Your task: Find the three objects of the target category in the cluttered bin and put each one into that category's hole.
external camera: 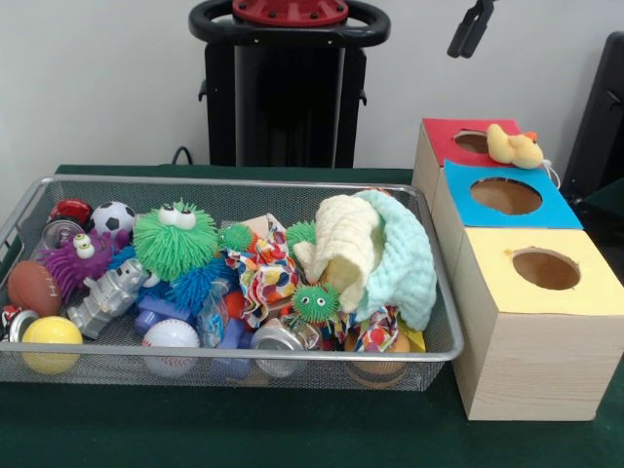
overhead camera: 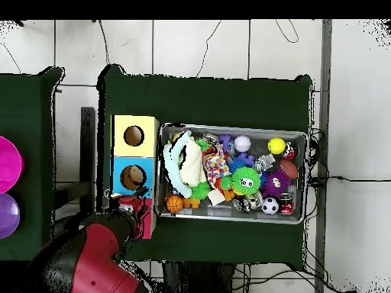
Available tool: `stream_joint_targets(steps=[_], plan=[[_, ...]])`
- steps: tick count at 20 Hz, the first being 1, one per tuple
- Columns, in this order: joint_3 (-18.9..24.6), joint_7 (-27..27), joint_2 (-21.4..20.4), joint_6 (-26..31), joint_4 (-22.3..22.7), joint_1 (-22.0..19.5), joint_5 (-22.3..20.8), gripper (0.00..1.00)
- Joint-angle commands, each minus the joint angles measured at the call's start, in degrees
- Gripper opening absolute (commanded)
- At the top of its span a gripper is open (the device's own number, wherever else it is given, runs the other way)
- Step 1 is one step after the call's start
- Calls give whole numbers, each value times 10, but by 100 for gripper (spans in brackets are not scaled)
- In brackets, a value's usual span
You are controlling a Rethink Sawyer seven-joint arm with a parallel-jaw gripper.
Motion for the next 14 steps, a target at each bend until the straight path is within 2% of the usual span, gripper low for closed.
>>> stream_joint_targets(steps=[1, 5, 14], plan=[[131, -82, -121, 147, 12, -110, -45, 100], [126, -57, -124, 156, 1, -110, -75, 100], [163, -12, -136, 124, -8, -132, -106, 100]])
